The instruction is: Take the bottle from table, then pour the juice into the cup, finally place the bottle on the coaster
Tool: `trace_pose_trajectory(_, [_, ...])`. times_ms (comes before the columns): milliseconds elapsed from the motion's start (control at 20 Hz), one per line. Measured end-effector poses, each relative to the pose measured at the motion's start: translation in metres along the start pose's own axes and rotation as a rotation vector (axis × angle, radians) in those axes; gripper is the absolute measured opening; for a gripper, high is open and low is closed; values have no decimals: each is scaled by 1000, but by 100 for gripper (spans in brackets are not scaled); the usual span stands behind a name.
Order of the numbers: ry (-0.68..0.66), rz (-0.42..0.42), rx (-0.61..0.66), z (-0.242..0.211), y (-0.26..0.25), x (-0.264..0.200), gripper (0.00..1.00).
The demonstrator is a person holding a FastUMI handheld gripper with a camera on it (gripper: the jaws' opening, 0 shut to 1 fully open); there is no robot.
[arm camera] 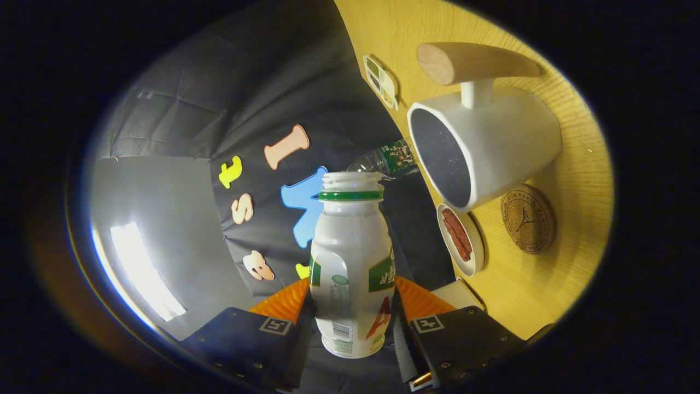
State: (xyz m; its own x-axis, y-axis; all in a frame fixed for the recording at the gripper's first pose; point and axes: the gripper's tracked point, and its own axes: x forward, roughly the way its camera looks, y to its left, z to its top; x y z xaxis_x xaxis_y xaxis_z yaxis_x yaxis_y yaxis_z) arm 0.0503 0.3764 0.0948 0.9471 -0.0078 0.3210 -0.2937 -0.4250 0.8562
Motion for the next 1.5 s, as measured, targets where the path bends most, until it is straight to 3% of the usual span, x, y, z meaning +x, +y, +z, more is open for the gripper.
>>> trace_pose_trajectory(1150, [-14,-30,4,14,-12,-2,65])
trace_pose_trajectory(1500, [8,-95,-168,11,-18,-3,65])
